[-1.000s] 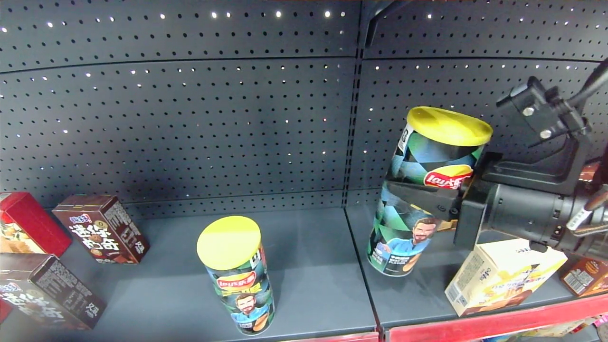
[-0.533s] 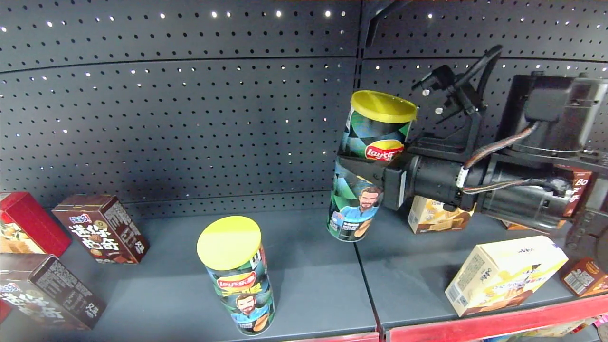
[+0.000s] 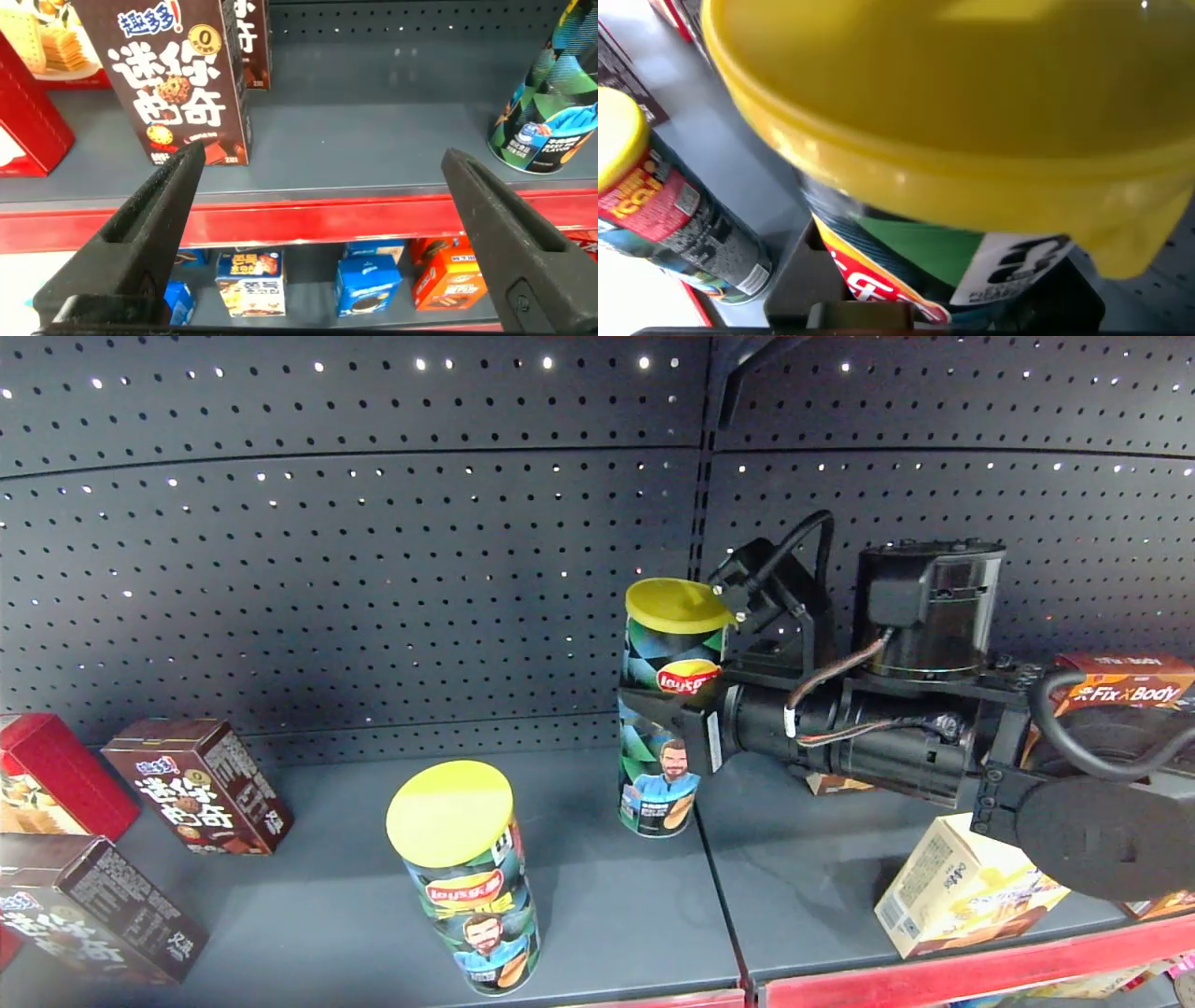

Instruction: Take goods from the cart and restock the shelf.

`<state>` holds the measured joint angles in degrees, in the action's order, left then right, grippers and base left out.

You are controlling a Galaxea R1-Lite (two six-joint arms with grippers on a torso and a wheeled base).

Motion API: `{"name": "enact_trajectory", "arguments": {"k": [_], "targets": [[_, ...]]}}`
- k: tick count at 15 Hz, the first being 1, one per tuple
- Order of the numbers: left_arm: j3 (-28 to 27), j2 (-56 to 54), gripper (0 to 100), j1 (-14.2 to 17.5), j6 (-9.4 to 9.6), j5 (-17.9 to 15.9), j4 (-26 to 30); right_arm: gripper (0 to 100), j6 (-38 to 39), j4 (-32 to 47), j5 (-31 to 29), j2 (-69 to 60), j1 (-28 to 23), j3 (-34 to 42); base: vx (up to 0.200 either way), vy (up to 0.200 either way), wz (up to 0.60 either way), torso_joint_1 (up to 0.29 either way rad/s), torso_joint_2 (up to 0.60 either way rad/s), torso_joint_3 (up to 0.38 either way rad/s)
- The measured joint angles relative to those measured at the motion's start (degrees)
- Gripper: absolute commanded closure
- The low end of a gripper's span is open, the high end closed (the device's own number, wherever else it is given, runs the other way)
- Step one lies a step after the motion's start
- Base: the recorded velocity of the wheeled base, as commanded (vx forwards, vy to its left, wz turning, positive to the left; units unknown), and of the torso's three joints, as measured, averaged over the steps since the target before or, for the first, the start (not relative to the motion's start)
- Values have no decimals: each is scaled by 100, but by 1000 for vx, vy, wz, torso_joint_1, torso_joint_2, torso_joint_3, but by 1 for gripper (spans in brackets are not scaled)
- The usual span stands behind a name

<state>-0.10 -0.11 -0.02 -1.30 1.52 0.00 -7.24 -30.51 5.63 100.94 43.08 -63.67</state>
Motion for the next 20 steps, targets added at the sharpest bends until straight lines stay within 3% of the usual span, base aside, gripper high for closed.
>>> {"name": "enact_trajectory", "arguments": {"k": [2, 5, 8, 11, 20], "targets": [[7, 0, 0, -2, 0, 0, 0, 100, -12, -351, -207, 52, 13, 163, 0, 0, 0, 0, 0, 0], [7, 1, 0, 0, 0, 0, 0, 100, -61, -1079, -1381, 124, 377, 555, 0, 0, 0, 0, 0, 0], [5, 1, 0, -5, 0, 0, 0, 100, -45, -1182, -1265, 165, 538, 752, 0, 0, 0, 0, 0, 0], [2, 4, 0, 0, 0, 0, 0, 100, 10, -1196, -1261, 160, 501, 841, 0, 0, 600, 4, 1, 1], [0, 6, 0, -5, 0, 4, 0, 100, 245, -1286, -1236, 269, 283, 670, 0, 0, 0, 0, 0, 0]]}}
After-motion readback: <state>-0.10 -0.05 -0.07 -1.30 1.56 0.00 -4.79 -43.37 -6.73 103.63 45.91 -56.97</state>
